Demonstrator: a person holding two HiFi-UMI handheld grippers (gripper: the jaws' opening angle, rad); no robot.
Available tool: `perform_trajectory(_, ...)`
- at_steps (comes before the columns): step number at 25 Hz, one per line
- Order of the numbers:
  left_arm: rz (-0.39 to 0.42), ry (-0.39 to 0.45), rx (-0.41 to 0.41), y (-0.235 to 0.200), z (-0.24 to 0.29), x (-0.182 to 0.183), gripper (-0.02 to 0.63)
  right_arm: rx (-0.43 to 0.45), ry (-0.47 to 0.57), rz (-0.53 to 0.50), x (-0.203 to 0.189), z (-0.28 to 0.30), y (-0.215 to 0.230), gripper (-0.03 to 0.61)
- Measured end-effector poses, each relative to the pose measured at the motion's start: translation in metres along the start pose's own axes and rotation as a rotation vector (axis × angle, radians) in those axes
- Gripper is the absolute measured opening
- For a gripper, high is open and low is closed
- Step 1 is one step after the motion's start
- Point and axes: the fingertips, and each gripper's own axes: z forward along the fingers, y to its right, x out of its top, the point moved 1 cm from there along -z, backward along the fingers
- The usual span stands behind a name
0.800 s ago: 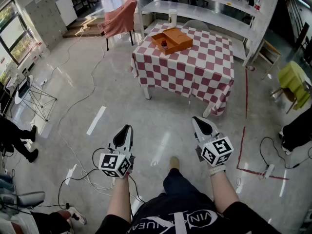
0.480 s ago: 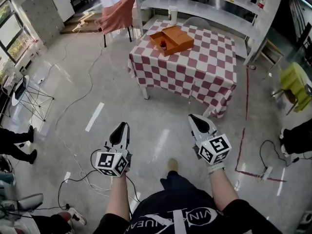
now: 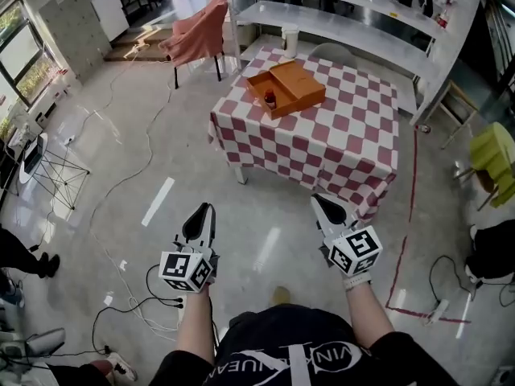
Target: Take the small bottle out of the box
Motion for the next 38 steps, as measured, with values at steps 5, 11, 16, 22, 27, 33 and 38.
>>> perform_trajectory(5,0.002,-0.011,-0.005,0.0,0.034,-0.005,0.035,0.008,0.012,0.042,-0.002,0.023,0.028,0.006)
perform_trajectory(11,-0.004,-0.038,-0.003,-0.012,0.072,-0.017,0.035,0.017,0.002,0.058,-0.009,0.047,0.053,0.006)
perform_trajectory(16,-0.006,-0.048,-0.046,-0.027,0.117,-0.017,0.035,-0.014,0.006,0.071,-0.004,0.077,0.078,0.006)
perform_trajectory(22,0.003,-0.065,-0.105,-0.055,0.178,-0.003,0.035,-0.056,0.013,0.091,0.011,0.127,0.105,0.006)
perform_trajectory(27,-0.003,-0.077,-0.15,-0.08,0.227,0.005,0.035,-0.084,0.003,0.1,0.02,0.169,0.125,0.006)
perform_trajectory(33,-0.014,-0.11,-0.211,-0.105,0.277,-0.002,0.035,-0.115,-0.02,0.111,0.017,0.216,0.144,0.006)
perform_trajectory(38,-0.015,-0.132,-0.262,-0.126,0.309,-0.008,0.035,-0.152,-0.033,0.126,0.01,0.248,0.153,0.006)
